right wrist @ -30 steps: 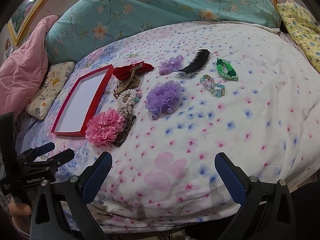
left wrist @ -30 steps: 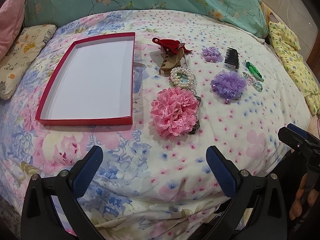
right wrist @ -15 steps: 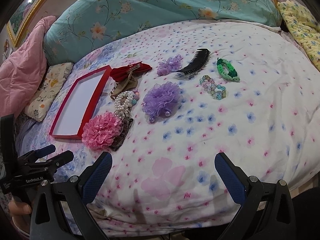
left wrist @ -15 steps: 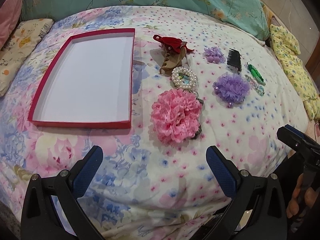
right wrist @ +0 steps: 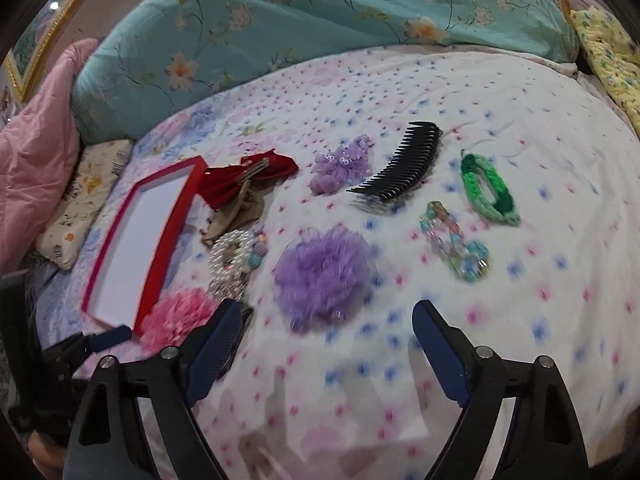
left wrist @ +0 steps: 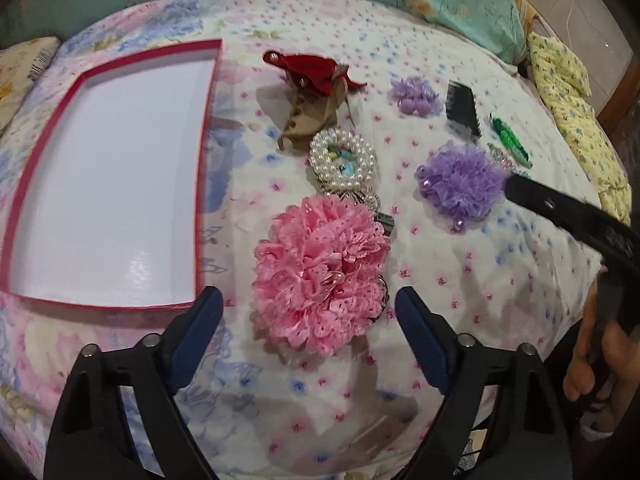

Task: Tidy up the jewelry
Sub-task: 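Grasp the pink fabric flower with the left tool while the right tool grasps the purple flower, then carry both flowers into the red-rimmed tray and open both tools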

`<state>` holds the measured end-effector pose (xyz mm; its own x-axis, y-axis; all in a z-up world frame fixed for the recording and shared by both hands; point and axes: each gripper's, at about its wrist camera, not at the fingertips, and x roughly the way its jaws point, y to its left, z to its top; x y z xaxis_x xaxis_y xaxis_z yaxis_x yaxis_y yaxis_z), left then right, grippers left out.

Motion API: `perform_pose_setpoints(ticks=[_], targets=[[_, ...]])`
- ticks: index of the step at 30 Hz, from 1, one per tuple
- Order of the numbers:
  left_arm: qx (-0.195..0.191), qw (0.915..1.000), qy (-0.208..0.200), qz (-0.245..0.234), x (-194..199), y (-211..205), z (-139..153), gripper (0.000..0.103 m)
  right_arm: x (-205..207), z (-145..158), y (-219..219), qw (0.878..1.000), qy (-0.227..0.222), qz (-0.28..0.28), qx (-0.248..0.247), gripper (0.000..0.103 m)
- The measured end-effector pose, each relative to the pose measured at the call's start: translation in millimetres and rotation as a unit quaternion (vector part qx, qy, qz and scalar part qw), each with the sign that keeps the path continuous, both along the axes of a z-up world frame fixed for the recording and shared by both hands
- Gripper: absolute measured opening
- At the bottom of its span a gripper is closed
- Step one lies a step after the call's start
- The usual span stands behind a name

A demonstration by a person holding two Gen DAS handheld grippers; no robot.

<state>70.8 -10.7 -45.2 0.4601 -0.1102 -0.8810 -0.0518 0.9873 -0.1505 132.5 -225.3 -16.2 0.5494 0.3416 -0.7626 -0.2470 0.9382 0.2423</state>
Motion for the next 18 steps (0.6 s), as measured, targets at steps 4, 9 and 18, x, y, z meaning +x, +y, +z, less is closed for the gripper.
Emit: perform_pose_setpoints(ticks=[4, 9, 18], targets=[[-0.015, 0.9998, 0.013, -0.006, 4, 1, -10, 0.053, 23, -20, 9, 1.000, 0.028, -0.002, -0.009, 0.062], [-0.050, 0.9986, 0.007, -0.017, 1, 3, -8, 0.014, 23, -27, 9, 1.000, 0.024, -0.002, -0.004, 0.015], [-0.077, 0.9966, -0.027, 0.003, -21, 25, 19, 0.011, 0, 2, 15, 0.999, -0.003, 0.030, 0.038, 0.009]])
